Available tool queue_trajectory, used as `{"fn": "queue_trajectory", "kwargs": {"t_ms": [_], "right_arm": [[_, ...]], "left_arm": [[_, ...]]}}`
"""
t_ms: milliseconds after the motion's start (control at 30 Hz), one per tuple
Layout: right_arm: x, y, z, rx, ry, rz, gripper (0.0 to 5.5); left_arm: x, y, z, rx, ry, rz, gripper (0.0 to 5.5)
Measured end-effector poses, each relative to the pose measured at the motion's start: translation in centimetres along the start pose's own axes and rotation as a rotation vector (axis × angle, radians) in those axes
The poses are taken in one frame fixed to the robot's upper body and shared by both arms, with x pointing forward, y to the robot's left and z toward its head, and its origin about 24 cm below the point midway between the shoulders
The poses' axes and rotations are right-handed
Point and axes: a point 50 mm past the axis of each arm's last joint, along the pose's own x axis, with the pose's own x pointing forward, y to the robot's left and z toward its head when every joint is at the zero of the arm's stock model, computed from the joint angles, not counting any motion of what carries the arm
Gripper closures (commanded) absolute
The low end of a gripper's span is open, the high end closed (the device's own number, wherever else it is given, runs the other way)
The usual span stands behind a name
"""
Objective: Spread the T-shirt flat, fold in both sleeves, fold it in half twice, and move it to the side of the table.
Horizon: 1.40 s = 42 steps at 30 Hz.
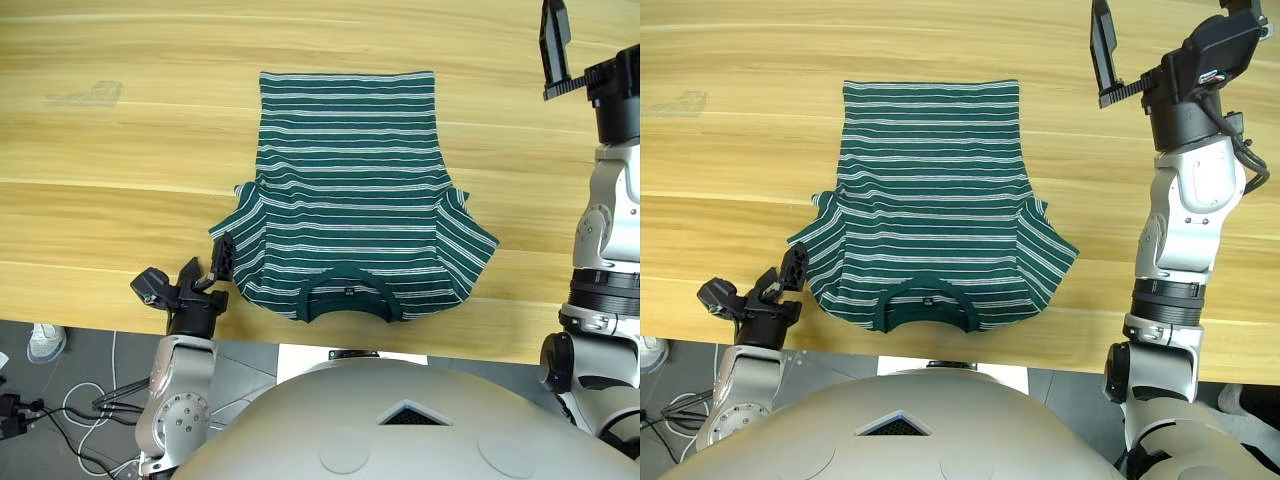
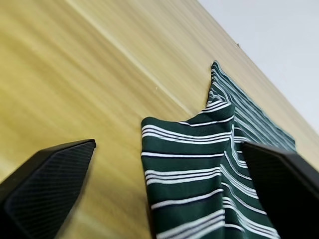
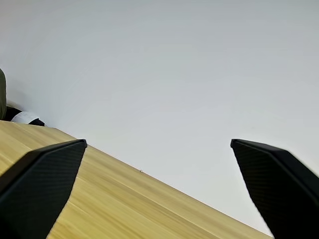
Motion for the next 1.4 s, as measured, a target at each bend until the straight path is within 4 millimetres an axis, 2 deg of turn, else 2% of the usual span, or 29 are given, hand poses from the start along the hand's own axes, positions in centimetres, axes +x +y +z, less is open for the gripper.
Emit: {"fn": "queue_trajectory", "kwargs": {"t_ms": [167, 300, 567, 1067, 1233, 1300, 1400], "right_arm": [[0.0, 0.3, -0.1, -0.004, 0.004, 0.022, 0.14], [0.0, 0.4, -0.2, -0.004, 0.007, 0.027, 0.1], [-0.1, 0.5, -0.4, -0.001, 0.011, 0.045, 0.1], [-0.2, 0.6, -0.8, 0.005, 0.02, 0.048, 0.1], [-0.2, 0.6, -0.8, 0.003, 0.018, 0.048, 0.1], [-0.2, 0.6, -0.8, 0.002, 0.016, 0.049, 0.1], [-0.1, 0.8, -0.8, -0.001, 0.017, 0.057, 0.1]], "left_arm": [[1.3, -0.1, -0.3, 0.108, 0.018, -0.024, 0.1], [2.3, 0.0, 0.0, 0.15, 0.02, -0.023, 0.8], [3.1, 0.3, 0.2, 0.174, 0.025, -0.013, 2.08], [3.1, 0.3, -0.2, 0.182, 0.047, -0.006, 4.31], [3.1, 0.4, -0.3, 0.184, 0.056, -0.008, 5.23], [3.3, 0.3, -0.4, 0.182, 0.058, -0.01, 5.48], [3.4, 0.3, -0.3, 0.187, 0.056, -0.009, 5.48]]}}
